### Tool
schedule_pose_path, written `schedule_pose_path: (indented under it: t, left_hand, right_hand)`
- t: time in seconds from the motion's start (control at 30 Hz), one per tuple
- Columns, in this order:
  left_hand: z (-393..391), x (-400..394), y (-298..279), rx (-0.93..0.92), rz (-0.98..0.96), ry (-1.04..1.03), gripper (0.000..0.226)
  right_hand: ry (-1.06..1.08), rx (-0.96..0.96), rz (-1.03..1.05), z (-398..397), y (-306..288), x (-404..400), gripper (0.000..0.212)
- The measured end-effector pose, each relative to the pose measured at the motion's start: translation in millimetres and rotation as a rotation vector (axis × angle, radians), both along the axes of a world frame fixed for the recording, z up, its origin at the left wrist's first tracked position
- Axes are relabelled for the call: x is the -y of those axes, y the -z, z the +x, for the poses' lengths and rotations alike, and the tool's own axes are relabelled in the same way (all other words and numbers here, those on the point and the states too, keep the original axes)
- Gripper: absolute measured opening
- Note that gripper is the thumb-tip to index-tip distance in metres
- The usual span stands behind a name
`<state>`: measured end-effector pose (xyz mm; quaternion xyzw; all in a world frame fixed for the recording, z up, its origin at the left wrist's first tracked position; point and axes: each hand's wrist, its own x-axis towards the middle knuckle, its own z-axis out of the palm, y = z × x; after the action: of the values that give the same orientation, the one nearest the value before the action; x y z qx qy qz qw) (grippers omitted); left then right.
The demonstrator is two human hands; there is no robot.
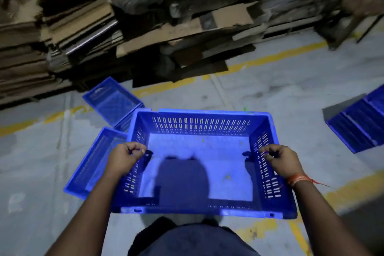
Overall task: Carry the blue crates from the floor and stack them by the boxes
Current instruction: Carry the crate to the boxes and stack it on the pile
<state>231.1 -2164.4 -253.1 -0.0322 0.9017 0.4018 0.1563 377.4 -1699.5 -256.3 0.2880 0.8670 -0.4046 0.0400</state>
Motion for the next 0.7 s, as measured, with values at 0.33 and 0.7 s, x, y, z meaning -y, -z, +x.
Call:
schedule_pose_path:
  t: [0.33,0.7]
  left_hand:
    - [-138,-184,-10,-0.013,-0.046,0.255,0.008]
    - [-291,-398,-42,0.018,0.061,0.515,0.008]
  right_hand:
    - [0.259,0.034,0.049,-26,-11,-125,0.019]
    - [0.521,0.072,0.136,-81,-44,-260,0.019]
